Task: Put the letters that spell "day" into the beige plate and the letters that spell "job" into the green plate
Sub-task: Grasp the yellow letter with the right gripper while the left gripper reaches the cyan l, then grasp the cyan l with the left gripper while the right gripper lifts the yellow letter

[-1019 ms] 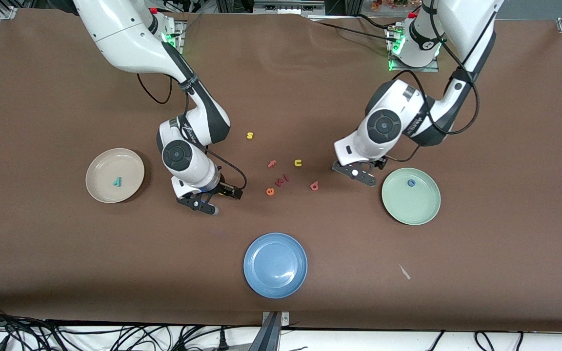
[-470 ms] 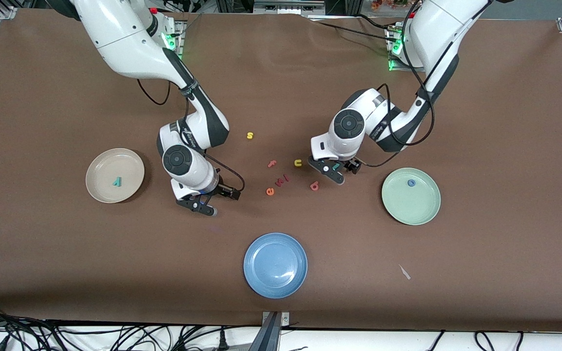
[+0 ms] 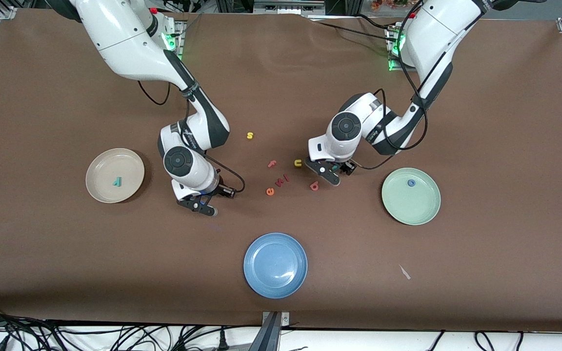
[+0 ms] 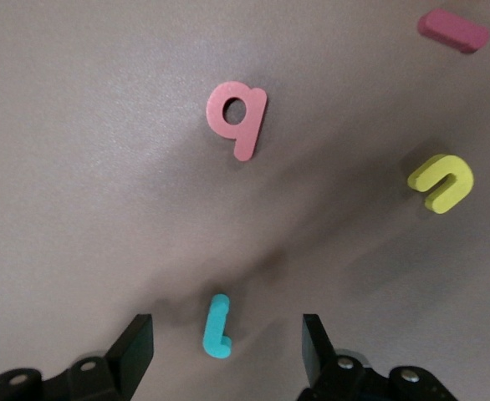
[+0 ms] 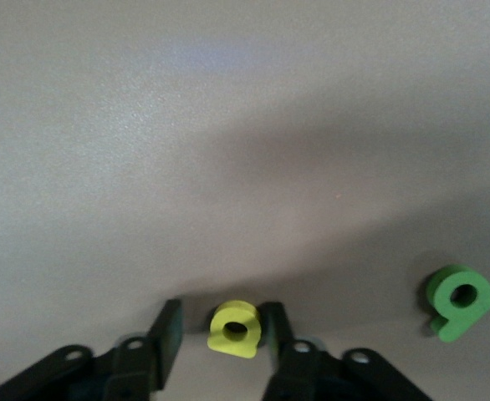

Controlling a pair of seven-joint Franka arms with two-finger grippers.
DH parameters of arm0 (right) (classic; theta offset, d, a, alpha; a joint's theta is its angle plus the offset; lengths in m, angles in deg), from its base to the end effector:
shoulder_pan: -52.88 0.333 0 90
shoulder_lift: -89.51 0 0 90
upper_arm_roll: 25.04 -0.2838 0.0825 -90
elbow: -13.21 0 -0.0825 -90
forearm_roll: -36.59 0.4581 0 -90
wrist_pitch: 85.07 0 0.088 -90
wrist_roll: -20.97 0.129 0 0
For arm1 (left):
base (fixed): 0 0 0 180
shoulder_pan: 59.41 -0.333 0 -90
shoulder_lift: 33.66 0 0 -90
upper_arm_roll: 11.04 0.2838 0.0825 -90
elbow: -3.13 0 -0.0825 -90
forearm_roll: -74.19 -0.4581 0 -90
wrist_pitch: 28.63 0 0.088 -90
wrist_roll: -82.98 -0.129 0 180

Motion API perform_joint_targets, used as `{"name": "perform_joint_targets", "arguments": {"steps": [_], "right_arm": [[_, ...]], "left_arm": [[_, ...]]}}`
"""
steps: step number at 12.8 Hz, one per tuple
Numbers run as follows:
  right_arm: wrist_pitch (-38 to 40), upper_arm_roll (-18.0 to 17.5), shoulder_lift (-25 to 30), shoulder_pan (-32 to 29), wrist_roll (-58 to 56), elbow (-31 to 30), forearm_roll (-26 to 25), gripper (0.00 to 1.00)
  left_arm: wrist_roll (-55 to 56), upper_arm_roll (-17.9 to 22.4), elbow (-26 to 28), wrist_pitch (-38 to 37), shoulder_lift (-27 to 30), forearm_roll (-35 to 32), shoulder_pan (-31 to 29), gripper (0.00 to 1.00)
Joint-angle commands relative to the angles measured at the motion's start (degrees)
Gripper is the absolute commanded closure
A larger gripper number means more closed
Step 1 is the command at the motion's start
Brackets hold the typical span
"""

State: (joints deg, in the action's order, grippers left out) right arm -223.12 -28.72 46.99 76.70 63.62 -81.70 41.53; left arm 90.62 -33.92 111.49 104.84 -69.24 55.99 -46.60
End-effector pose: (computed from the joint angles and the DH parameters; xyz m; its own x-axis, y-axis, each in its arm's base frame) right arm 0.6321 0.3300 0.0779 0.9399 -0.3355 -0.0635 -0.3399 -0.9371 -0.0795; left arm 0.5218 -0.3793 0.0809 0.7781 -0.6176 -0.1149 -0.6206 -0.7840 0.0114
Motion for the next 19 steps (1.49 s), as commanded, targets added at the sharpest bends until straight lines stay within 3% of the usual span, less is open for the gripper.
{"name": "perform_joint_targets", "arguments": {"steps": [1,3,5,6,8,11,13,15,19], "right_arm": [[0.2,-0.4,-1.2,-0.2,-0.1,1.4,1.0,0.68],[0.2,-0.4,-1.2,-0.2,0.2,1.5,1.1,0.76],[0.2,-0.4,-1.2,-0.2,0.7,1.6,1.1,0.76],[0.3,-0.4,-1.2,-0.2,1.1,1.6,1.0,0.76],[0.3,-0.4,-1.4,0.0,0.7,1.6,0.5,0.87],[5.8,-0.1,-0.9,-0.5,0.4,4.2,0.1,0.90],[13.5,0.9,-0.5,-1.2,-2.7,8.1,-0.4,0.90],[19.2,4.5,2.8,-1.6,-12.4,7.1,-0.6,0.90],[21.4,12.2,11.5,-1.6,-30.8,-3.1,-0.6,0.90]], "left_arm": [[-0.3,-0.1,0.3,0.6,-0.5,-3.0,-0.3,0.31],[-0.3,-0.1,0.7,0.6,-0.5,-4.7,-0.6,0.40],[-0.3,-0.1,0.7,0.6,-0.8,-4.7,-0.6,0.44],[-0.3,-0.1,0.7,0.6,-0.8,-4.7,-0.7,0.52],[-0.2,-0.1,0.6,0.6,-0.8,-4.7,-0.6,0.70],[-0.2,-0.1,0.6,0.6,-0.8,-4.7,-0.7,0.98],[-0.2,-0.1,0.4,-0.2,0.1,-4.7,-0.8,1.00],[-0.3,-0.1,0.0,-3.2,2.4,-4.7,-0.9,1.00],[0.3,-0.1,-0.4,-8.4,7.4,-4.0,-1.7,1.00]]}}
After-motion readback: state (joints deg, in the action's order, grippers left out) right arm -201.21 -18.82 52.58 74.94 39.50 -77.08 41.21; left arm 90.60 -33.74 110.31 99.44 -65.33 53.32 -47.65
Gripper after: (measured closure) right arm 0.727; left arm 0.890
